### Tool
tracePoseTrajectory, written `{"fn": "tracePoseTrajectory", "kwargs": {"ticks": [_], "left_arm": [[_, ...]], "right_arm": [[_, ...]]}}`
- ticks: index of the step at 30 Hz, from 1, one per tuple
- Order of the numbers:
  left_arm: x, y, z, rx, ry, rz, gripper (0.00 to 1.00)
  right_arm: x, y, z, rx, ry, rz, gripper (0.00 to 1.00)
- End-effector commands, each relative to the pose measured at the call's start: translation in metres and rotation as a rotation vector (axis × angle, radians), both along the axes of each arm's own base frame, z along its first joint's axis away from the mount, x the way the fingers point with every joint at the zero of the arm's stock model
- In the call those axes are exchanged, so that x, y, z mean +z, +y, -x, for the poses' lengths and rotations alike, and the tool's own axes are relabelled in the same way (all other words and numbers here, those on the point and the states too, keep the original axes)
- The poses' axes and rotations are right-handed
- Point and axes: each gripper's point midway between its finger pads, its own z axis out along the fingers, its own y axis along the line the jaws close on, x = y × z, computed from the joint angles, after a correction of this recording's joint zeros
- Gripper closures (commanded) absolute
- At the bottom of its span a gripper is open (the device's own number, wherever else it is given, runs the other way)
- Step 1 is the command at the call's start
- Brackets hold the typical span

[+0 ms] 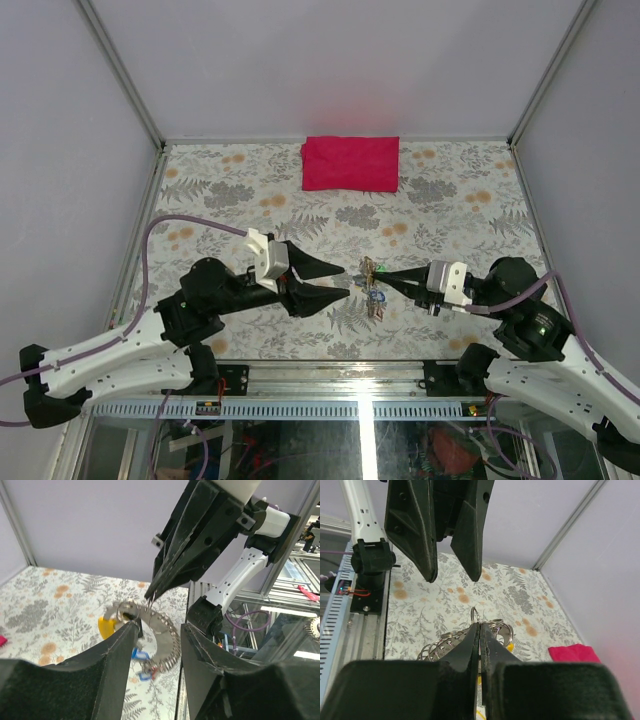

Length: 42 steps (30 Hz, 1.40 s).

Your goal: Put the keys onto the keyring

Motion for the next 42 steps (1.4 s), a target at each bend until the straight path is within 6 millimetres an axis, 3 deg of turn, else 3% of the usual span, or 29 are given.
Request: {"fn": "tracePoseTrajectory", "kwargs": {"ticks": [1,13,30,42], "left_arm": [[0.03,-0.004,0.004,-0.035,-0.133,0.03,0.57],[0.039,-0.015,0.002,-0.053,-0.183,0.019,0.65],[0.026,-0.024,0.0,-0.068,-0.16,-0.013,0.72],[0.038,-0.014,-0.003,-0.022,-0.159,0.038,0.73]], "right_arm": [[0.03,0.0,0.005,0.011,0.045,-0.116,1.0],[0.039,0.007,0.01,0.053,0.124,-0.173,1.0],[0.048,0.008,0.015,0.082,0.133,-0.197,1.0],[0.049,0.006,0.022,0.114,0.11,-0.187,1.0]]}}
